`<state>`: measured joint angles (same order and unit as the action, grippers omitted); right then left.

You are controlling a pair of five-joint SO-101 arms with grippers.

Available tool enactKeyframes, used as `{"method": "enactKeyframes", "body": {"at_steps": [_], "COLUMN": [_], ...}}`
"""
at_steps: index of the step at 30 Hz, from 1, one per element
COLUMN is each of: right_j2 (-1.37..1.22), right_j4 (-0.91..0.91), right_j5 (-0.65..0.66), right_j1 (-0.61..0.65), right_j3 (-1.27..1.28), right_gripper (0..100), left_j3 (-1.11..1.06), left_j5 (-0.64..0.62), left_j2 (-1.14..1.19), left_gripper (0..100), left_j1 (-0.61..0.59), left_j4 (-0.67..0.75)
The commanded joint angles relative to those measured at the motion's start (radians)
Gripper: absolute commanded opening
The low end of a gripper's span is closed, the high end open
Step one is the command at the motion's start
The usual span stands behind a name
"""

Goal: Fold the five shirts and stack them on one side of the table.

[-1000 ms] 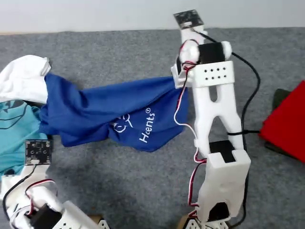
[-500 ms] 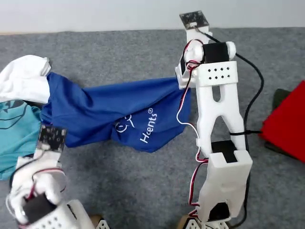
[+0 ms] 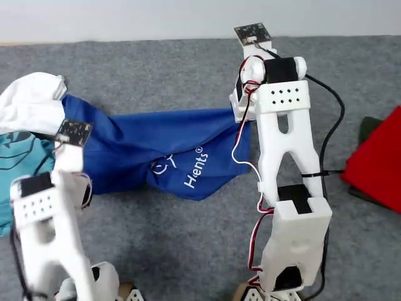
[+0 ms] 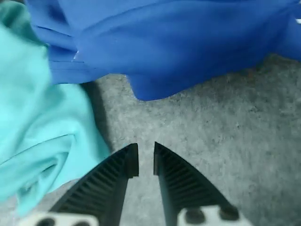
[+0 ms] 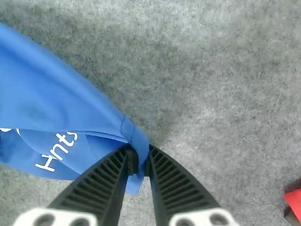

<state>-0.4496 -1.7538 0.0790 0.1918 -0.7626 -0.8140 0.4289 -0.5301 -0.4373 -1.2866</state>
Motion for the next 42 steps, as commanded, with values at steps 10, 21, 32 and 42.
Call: {"method": "enactKeyframes", "body": {"at_steps": [10, 21, 32, 42], "right_j2": [-0.004, -0.005, -0.005, -0.005], "right_j4": [-0.038, -0.038, -0.036, -0.035], "right_j5": [0.008, 0.008, 0.008, 0.008], "right_j1": [-0.004, -0.004, -0.004, -0.004], "right_j3": [-0.009, -0.009, -0.009, -0.009], "right_gripper": [1.0, 1.0, 1.0, 1.0], "left_j3": [0.117, 0.196, 0.272, 0.274], "left_j5": [-0.006, -0.011, -0.011, -0.011], "left_j2": [0.262, 0.397, 0.578, 0.580], "left_gripper": [19, 20, 20, 6], "left_j1": [0.034, 0.028, 0.026, 0.037], "left_j4": [0.196, 0.292, 0.284, 0.250]}}
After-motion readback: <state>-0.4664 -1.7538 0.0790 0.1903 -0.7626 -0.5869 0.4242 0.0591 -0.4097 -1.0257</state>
